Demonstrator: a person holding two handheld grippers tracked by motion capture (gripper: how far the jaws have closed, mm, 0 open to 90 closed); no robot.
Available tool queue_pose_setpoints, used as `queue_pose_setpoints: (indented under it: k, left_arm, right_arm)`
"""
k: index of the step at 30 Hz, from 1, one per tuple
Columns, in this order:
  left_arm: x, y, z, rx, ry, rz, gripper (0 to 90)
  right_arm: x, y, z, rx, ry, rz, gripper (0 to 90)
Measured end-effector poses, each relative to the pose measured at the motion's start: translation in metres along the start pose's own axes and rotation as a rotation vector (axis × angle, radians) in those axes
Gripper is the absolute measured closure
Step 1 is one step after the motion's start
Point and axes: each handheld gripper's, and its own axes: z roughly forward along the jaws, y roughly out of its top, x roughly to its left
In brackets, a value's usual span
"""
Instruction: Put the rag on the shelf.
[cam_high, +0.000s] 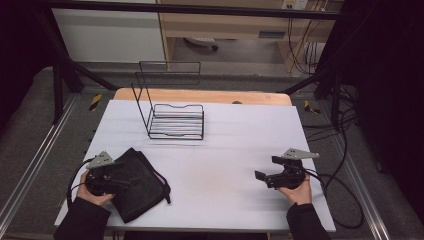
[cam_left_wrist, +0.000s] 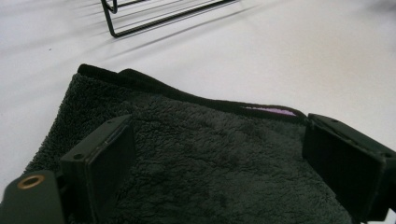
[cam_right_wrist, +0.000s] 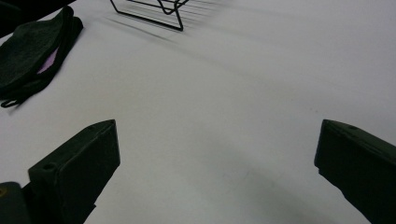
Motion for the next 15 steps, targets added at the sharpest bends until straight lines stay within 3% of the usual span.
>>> queue_pose_setpoints:
  k: [11,15]
  left_arm:
    - [-0.003,0.006,0.004,0.017,0.01,0.008,12.0]
    - [-0.01,0.009,0.007,0.028,-0.003,0.001,15.2]
  right_arm:
    - [0.0,0.0,0.0,0.005,-0.006,0.003,0.8]
    - [0.001,0.0,0.001,0.01,-0.008,-0.001,0.9]
